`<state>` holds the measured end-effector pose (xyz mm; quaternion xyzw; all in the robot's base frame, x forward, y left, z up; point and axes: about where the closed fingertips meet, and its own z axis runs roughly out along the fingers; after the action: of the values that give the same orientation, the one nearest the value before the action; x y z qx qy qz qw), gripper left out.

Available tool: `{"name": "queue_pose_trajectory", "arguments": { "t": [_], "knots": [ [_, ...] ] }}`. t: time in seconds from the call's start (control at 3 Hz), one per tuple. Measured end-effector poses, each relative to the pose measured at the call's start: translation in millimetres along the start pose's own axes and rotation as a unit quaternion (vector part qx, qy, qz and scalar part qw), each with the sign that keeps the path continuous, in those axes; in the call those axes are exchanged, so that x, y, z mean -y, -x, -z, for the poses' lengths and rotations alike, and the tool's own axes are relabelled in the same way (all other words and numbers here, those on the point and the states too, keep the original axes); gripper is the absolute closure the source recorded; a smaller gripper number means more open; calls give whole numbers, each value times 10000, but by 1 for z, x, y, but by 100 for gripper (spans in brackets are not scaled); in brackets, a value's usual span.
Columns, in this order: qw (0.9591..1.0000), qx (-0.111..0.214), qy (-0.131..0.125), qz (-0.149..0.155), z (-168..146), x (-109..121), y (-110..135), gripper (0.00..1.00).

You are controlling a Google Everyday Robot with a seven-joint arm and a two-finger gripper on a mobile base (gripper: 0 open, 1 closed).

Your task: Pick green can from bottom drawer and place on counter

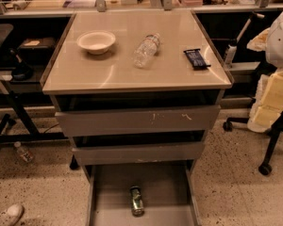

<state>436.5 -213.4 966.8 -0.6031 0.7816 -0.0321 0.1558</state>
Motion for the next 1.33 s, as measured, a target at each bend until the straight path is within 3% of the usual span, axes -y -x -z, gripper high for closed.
{"name": "queue_pose_trajectory", "arguments": {
  "t": [0.33, 0.67, 1.0, 1.33],
  "knots": [
    [9993, -14, 260, -258, -41, -22, -2, 0],
    [9967, -161, 703, -383, -104, -57, -5, 0],
    [9914, -324, 1141, -549, -157, -94, -8, 0],
    [9912, -282, 1185, -526, -161, -99, -5, 0]
  ]
}}
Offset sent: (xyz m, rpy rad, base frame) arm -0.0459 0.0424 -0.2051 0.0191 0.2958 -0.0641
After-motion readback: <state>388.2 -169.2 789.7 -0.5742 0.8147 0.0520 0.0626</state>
